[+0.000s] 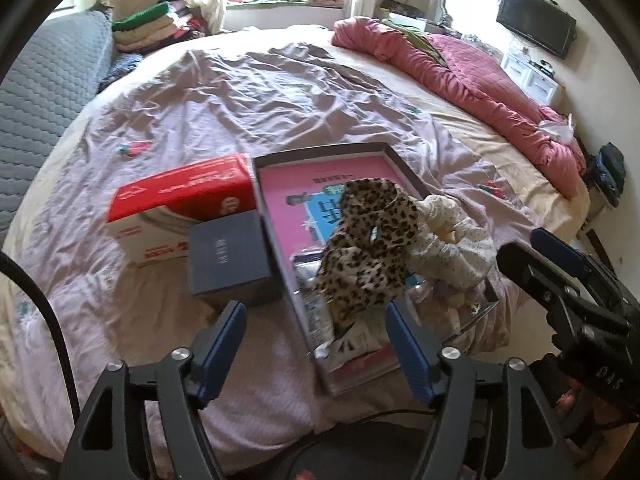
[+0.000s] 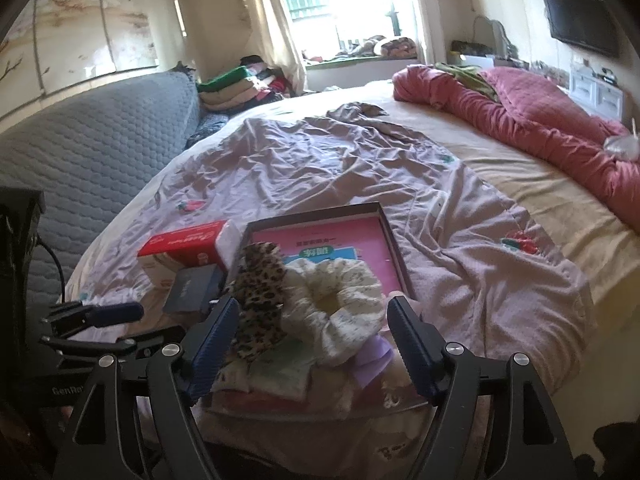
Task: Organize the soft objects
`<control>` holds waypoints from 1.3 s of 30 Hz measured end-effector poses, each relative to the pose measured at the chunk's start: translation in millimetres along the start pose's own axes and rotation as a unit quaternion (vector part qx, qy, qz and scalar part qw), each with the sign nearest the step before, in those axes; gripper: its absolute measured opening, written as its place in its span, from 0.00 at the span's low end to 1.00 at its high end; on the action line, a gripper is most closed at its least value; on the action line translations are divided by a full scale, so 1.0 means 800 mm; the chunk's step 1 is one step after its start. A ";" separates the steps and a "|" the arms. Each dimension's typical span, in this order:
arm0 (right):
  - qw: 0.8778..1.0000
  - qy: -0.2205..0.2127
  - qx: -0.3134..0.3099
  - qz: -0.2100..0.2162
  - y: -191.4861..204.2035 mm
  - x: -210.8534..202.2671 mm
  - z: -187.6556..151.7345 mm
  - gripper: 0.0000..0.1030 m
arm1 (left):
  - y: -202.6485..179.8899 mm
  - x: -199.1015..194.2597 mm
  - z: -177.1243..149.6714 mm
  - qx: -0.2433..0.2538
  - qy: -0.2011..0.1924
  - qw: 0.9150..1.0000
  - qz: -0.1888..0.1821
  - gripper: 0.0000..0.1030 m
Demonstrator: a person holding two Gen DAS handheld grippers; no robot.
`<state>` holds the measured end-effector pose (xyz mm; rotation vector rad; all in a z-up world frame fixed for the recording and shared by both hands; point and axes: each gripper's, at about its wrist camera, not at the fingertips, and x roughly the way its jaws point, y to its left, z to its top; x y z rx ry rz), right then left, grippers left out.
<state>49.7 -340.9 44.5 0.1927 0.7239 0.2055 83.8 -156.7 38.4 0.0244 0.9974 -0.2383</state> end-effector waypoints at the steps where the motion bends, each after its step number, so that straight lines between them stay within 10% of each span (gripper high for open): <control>1: 1.000 0.001 -0.005 -0.003 0.004 -0.002 -0.001 0.79 | 0.001 -0.004 -0.002 -0.002 -0.004 1.000 0.005 0.75; 39: 0.998 -0.029 -0.041 -0.024 0.095 -0.088 -0.059 0.80 | 0.033 -0.105 -0.101 -0.076 -0.040 0.992 0.090 0.78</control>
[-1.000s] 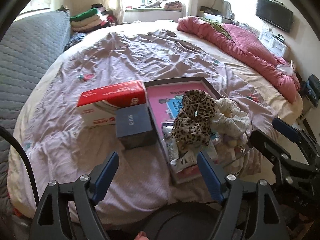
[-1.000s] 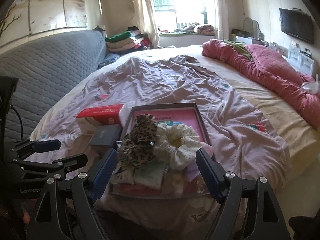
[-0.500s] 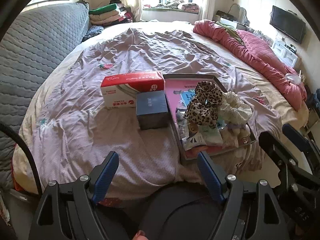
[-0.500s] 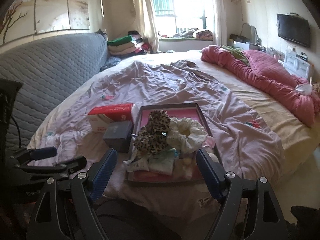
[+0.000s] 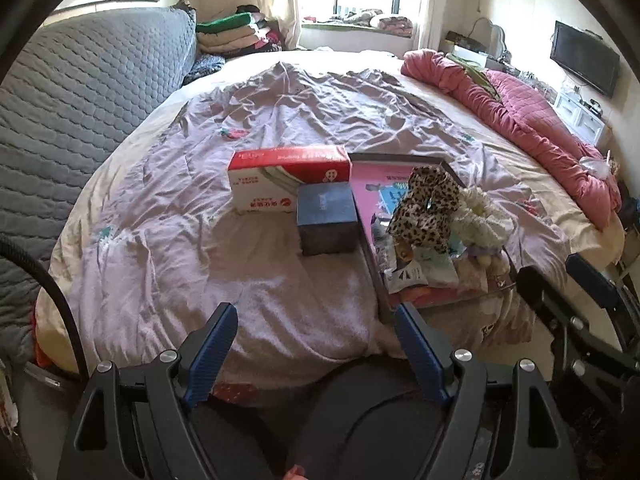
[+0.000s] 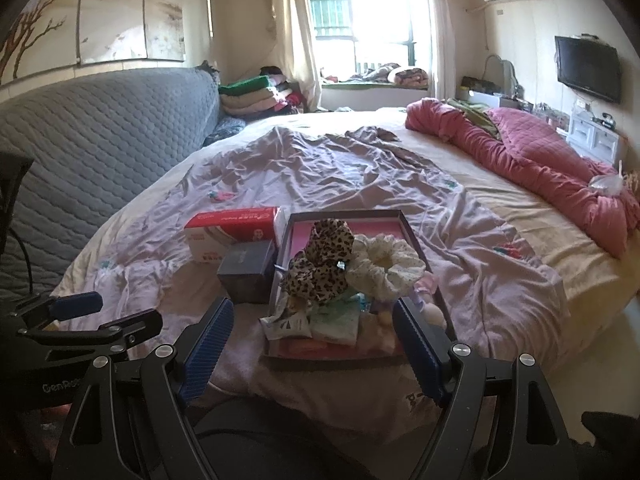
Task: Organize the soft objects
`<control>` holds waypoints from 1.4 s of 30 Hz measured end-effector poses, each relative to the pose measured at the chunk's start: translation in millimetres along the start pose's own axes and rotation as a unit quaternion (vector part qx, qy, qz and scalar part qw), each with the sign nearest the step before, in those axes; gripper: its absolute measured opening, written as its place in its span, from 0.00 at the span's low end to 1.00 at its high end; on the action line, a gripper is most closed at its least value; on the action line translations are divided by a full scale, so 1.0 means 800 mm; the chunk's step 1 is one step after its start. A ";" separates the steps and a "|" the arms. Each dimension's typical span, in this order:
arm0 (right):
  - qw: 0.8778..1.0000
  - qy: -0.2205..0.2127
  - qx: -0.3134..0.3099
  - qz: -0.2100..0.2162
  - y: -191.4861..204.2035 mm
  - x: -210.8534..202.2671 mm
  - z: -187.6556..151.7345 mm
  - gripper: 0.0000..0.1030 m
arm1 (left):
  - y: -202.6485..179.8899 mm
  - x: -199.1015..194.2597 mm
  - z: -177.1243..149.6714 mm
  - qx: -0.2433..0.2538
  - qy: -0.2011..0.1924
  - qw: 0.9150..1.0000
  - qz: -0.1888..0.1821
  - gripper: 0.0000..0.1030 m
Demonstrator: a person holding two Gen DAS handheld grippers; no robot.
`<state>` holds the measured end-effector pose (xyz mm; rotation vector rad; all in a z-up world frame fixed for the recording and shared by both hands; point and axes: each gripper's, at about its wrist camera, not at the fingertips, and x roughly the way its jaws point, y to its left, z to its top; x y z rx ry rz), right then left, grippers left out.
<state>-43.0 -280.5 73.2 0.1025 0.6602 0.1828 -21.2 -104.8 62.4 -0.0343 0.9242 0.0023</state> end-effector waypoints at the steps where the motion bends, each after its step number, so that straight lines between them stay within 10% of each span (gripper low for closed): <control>1: 1.000 0.001 0.001 0.000 -0.001 0.001 -0.001 0.80 | 0.001 0.002 -0.002 0.000 0.004 1.000 0.000 0.78; 42: 1.000 0.022 0.001 0.005 -0.001 0.017 -0.014 0.80 | 0.007 0.026 -0.014 -0.004 0.032 0.999 0.005 0.78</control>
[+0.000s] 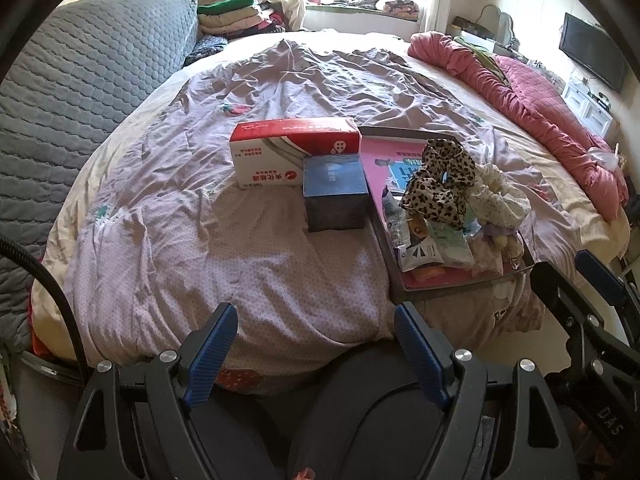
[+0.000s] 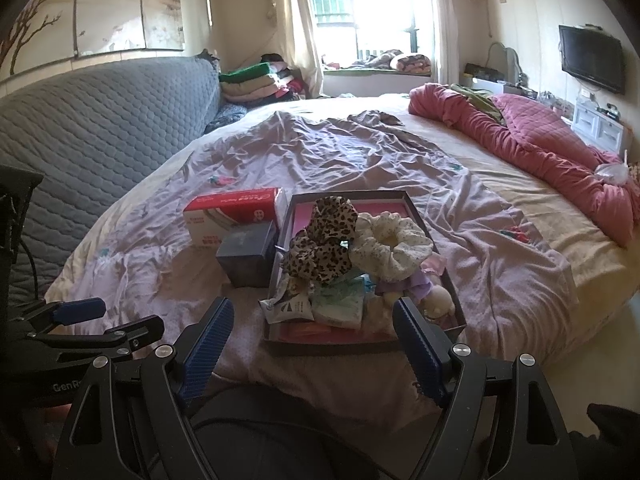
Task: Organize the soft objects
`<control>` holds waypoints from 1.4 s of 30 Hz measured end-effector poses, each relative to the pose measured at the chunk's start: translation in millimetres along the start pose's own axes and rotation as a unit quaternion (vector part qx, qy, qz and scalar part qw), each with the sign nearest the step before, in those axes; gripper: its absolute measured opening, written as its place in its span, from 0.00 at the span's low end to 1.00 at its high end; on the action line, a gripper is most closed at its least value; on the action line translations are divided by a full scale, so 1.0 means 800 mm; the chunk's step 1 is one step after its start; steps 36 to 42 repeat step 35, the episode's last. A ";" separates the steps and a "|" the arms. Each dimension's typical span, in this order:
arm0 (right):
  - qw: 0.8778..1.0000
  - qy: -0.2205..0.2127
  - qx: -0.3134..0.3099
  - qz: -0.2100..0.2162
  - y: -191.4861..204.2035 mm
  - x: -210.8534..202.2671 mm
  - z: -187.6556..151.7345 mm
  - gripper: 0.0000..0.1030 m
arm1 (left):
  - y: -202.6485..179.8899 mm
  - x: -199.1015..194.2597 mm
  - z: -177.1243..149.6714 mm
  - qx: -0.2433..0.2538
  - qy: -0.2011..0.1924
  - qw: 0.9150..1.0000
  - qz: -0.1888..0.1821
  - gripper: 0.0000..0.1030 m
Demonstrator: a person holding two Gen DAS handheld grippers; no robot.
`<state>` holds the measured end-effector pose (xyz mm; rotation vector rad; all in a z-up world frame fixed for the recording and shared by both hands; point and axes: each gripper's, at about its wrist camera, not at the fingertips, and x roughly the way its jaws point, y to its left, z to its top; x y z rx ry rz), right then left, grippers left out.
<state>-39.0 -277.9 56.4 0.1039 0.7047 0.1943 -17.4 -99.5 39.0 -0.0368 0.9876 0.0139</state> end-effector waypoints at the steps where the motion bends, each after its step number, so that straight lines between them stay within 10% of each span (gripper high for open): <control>1: 1.000 0.001 0.000 -0.001 0.000 0.000 0.000 0.80 | -0.001 0.000 0.000 0.001 0.000 1.000 0.000 0.78; 42: 1.000 -0.007 0.005 -0.007 -0.009 -0.001 -0.001 0.80 | 0.001 0.013 -0.004 0.010 0.011 1.000 0.007 0.78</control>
